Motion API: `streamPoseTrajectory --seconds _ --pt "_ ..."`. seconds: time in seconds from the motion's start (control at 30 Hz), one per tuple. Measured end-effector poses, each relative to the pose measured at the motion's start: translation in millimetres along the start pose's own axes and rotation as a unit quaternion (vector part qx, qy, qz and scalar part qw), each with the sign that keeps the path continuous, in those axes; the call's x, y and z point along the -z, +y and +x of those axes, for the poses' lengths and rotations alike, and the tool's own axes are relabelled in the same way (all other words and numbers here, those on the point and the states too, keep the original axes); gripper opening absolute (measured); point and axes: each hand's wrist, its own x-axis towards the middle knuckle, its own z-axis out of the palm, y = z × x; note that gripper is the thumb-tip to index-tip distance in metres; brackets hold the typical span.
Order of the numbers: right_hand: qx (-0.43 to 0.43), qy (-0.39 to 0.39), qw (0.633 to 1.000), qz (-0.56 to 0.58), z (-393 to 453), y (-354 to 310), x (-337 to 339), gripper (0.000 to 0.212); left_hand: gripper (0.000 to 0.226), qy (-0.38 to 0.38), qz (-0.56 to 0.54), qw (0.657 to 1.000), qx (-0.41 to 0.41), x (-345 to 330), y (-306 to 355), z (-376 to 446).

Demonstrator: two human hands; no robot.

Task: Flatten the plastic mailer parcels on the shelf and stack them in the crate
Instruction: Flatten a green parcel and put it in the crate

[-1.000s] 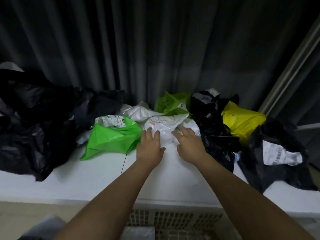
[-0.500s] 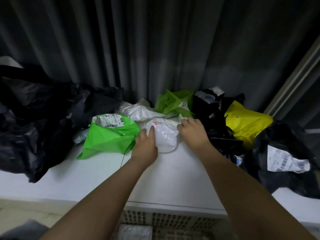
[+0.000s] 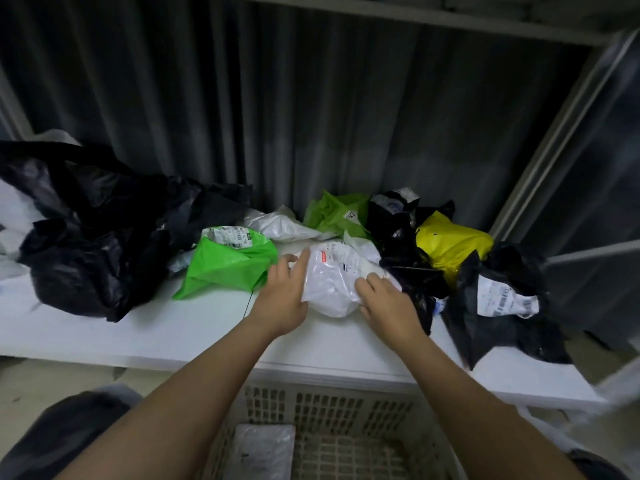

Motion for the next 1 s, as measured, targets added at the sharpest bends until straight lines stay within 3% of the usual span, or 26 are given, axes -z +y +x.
streamPoseTrajectory --seconds 0.1,0.33,0.4,0.5,0.6,0.67,0.73,0.8,0.9,1.0 --pt "-0.009 -0.014 1.000 -0.003 -14.5 -7.7 -13.2 0.072 0.100 -0.075 -0.019 0.997 -0.007 -7.5 -1.3 -6.9" --pt "0.043 0.006 0.998 -0.036 -34.3 -22.1 -50.2 0.069 0.087 -0.011 0.023 0.999 -0.031 -26.3 -15.0 -16.6" --pt "0.078 -0.016 0.997 -0.022 -47.4 -20.9 -60.9 0.066 0.097 -0.010 0.059 0.996 -0.069 -34.4 -23.9 -21.2" --pt "0.105 -0.073 0.991 0.037 -63.8 -19.9 -74.2 0.050 0.100 -0.021 0.088 0.994 -0.063 -47.5 -34.3 -29.3" --pt "0.024 -0.032 0.984 0.173 -63.3 -20.9 -73.5 0.026 0.089 -0.037 0.060 0.995 -0.066 -55.8 -36.9 -31.3" --pt "-0.058 0.041 0.975 0.212 -50.5 -25.8 -65.7 0.025 0.081 -0.033 0.042 0.996 -0.075 -58.2 -39.7 -30.3" --pt "-0.121 0.067 0.962 0.234 -30.7 -31.1 -59.2 0.037 0.077 -0.036 0.035 0.996 -0.076 -58.4 -43.2 -29.1" --pt "-0.141 0.006 0.957 0.254 -14.3 -34.9 -56.9 0.059 0.073 -0.050 0.035 0.995 -0.081 -59.7 -45.4 -28.6" --pt "-0.143 -0.113 0.948 0.262 -7.7 -41.9 -68.7 0.074 0.067 -0.071 0.055 0.993 -0.072 -60.0 -44.9 -29.8" --pt "-0.164 -0.105 0.940 0.280 -10.3 -47.8 -80.3 0.073 0.070 -0.082 0.057 0.994 -0.045 -59.8 -45.8 -32.5"
